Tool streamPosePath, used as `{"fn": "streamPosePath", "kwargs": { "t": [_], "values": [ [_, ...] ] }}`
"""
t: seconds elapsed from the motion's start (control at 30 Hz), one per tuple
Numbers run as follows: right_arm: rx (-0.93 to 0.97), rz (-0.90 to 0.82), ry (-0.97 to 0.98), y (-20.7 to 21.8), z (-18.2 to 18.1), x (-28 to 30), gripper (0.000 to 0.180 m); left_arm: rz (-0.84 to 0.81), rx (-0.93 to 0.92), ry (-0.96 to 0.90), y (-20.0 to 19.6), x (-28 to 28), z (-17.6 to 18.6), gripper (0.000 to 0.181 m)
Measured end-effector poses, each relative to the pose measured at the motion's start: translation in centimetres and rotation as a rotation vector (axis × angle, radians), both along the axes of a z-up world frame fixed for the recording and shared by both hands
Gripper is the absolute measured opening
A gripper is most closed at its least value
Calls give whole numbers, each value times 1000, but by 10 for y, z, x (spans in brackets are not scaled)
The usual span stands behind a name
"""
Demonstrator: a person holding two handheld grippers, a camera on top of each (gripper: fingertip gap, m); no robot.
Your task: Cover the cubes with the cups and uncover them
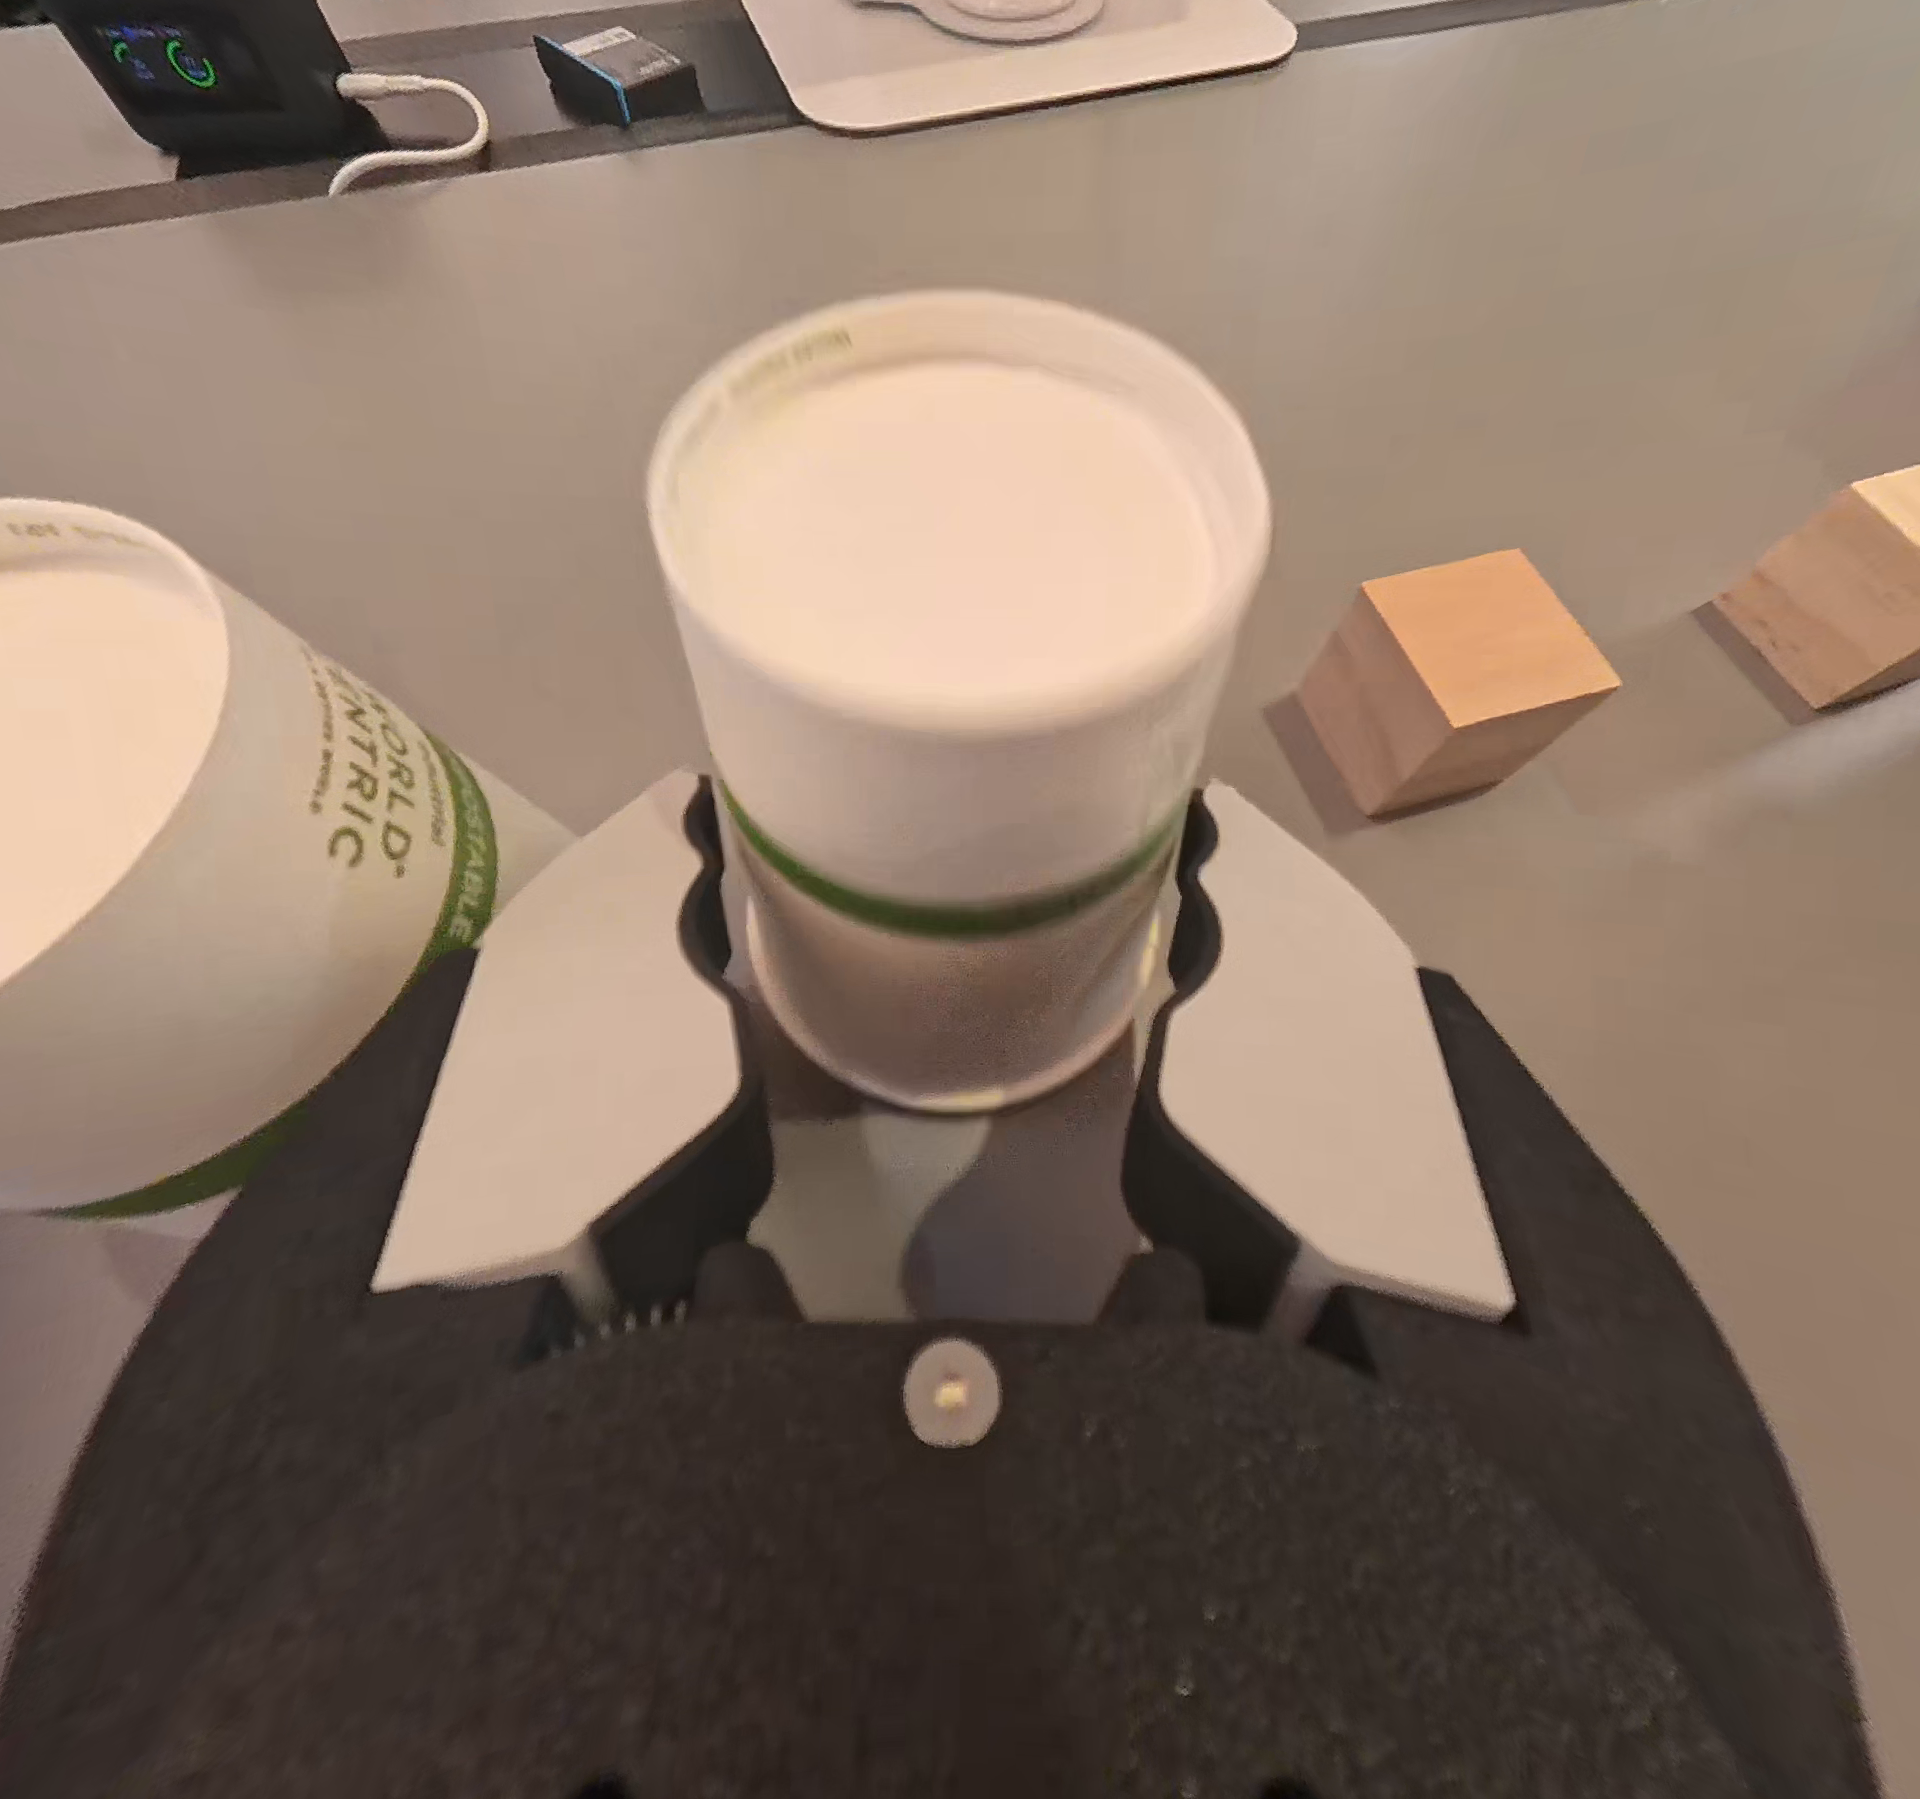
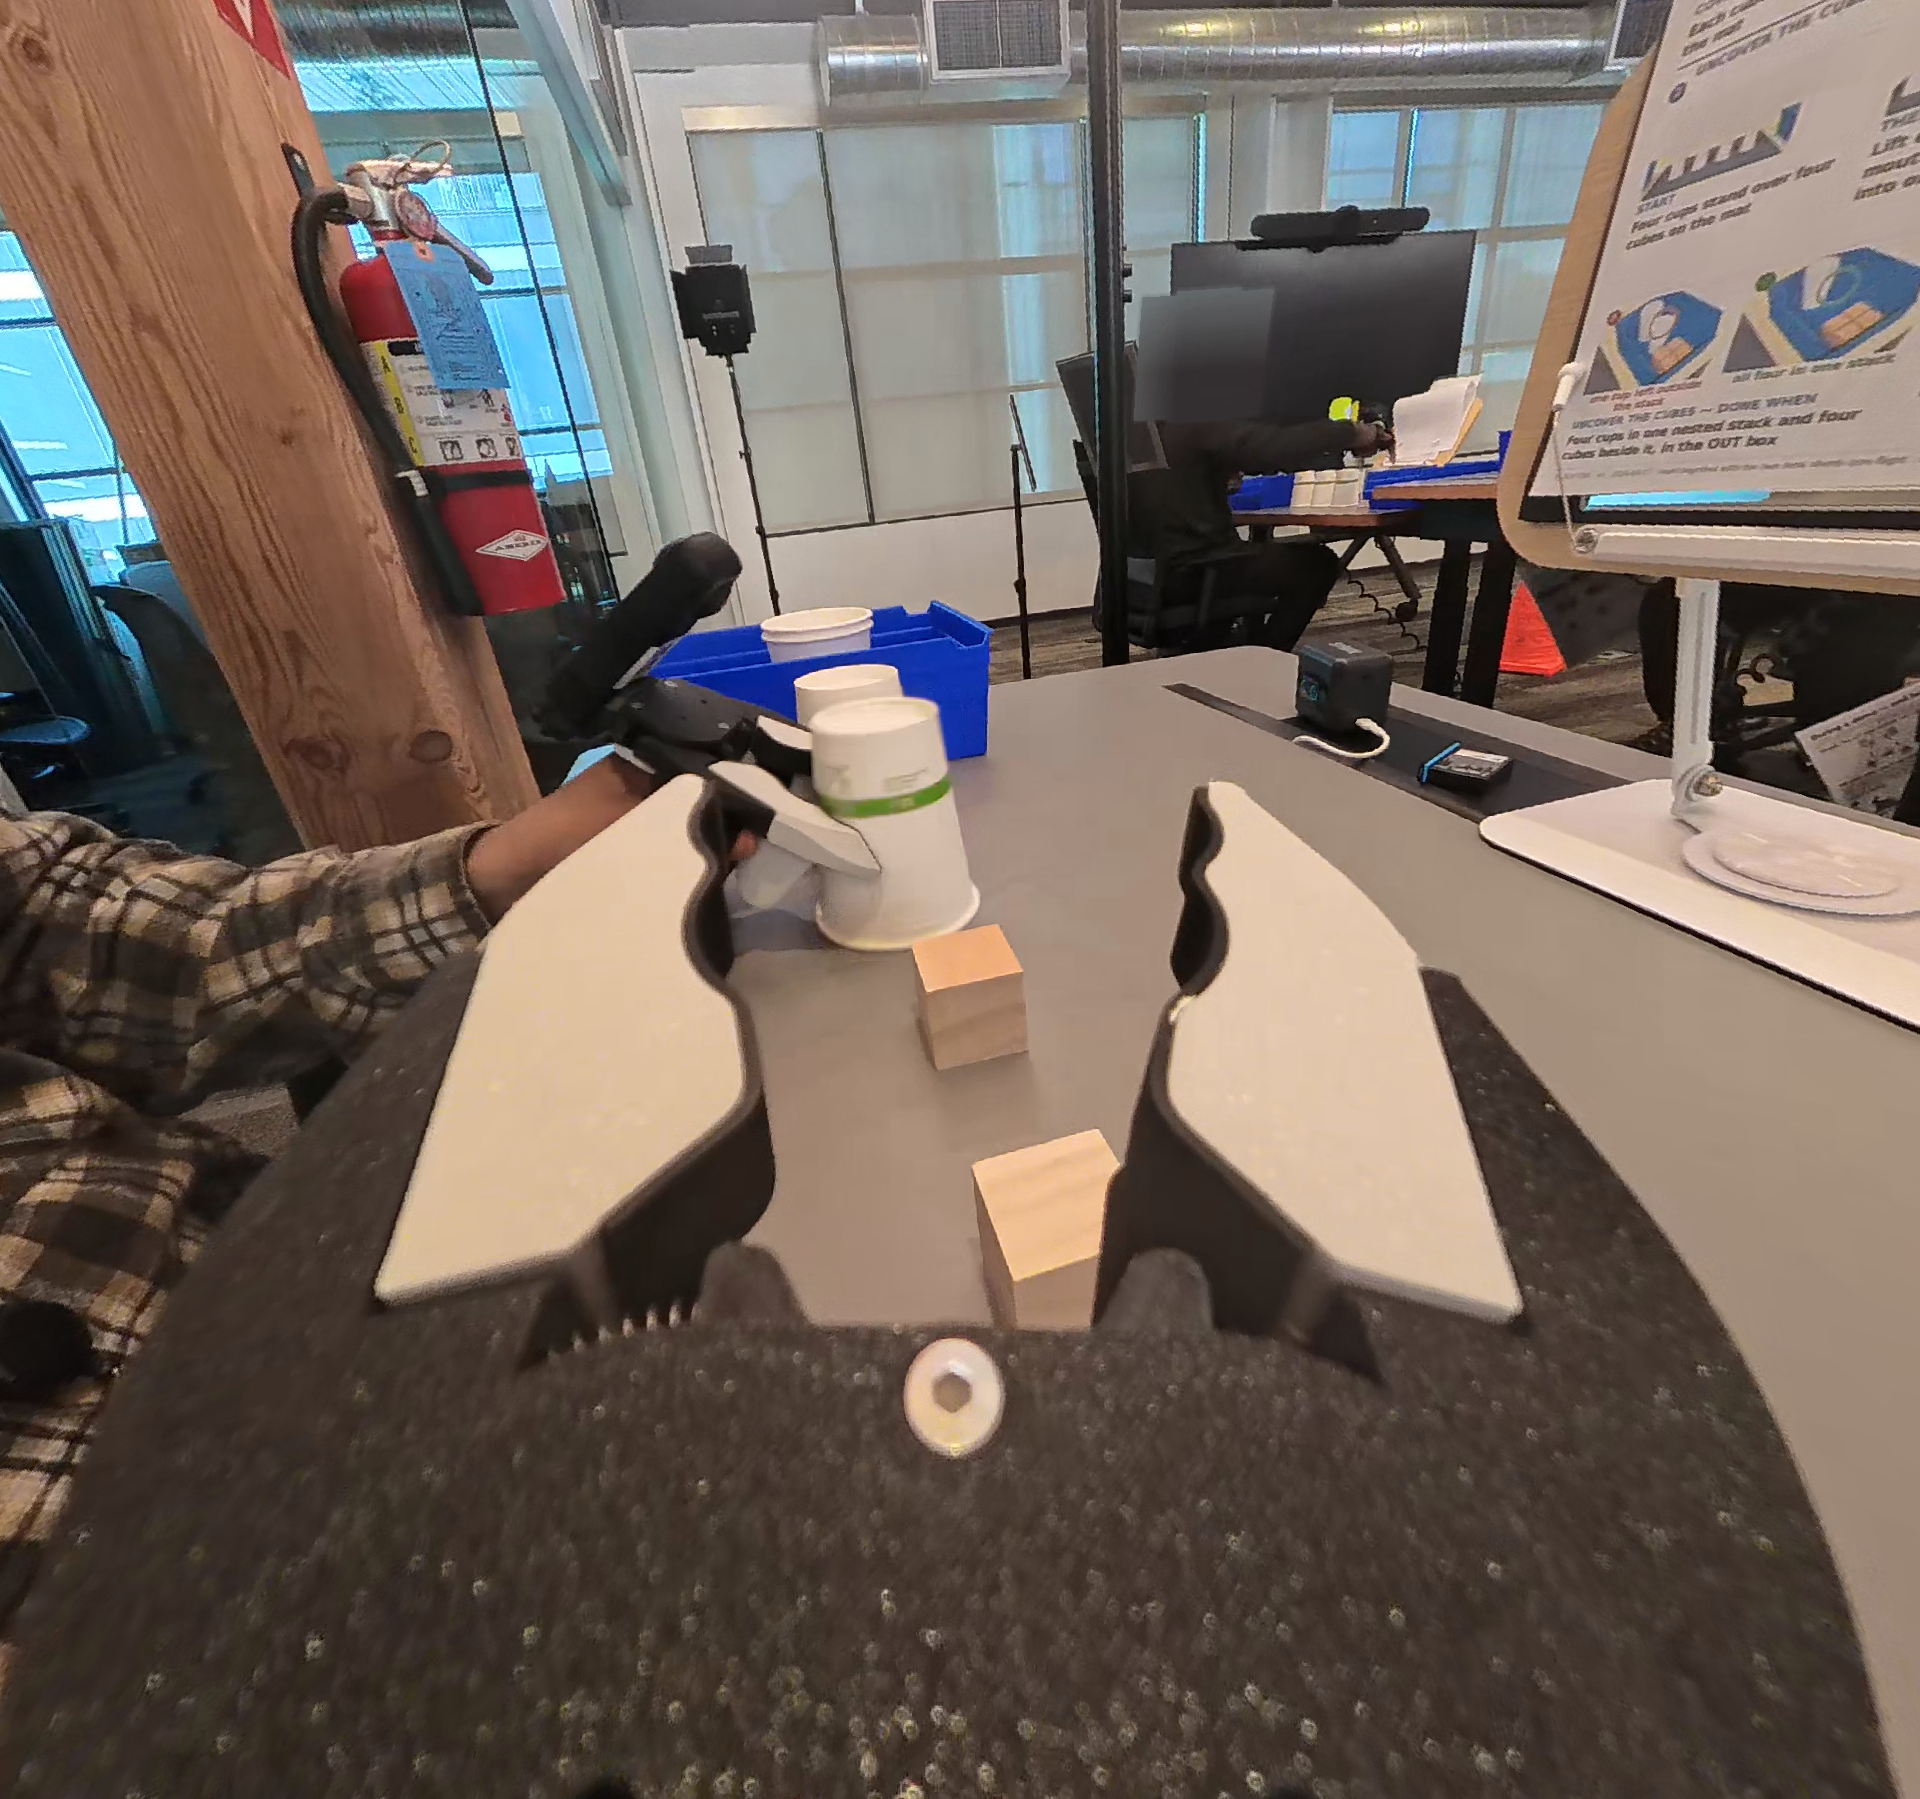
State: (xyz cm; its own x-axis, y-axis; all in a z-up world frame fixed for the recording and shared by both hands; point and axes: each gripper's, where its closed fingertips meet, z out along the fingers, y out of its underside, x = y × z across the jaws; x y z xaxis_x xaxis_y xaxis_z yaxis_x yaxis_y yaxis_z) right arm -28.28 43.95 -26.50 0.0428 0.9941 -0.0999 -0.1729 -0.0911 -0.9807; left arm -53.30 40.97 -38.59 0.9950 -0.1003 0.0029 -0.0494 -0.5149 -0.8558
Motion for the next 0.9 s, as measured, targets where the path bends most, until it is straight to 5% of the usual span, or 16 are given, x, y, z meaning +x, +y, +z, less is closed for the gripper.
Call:
{"fn": "streamPosePath", "kwargs": {
  "t": [0.03,0.37,0.63,0.9],
  "values": [
    [0,1,-1,0,0,0,83,6,-1,4,-1,-1,0,86],
    [7,8,-5,-2,-1,0,88,67,82,85,-17,-3,34,120],
    [18,7,-25,-2,-4,-2,91,-84,224,110,-62,7,118,124],
    [26,12,-53,-4,-9,-5,91,-72,187,171,-89,-112,195,107]
  ]
}}
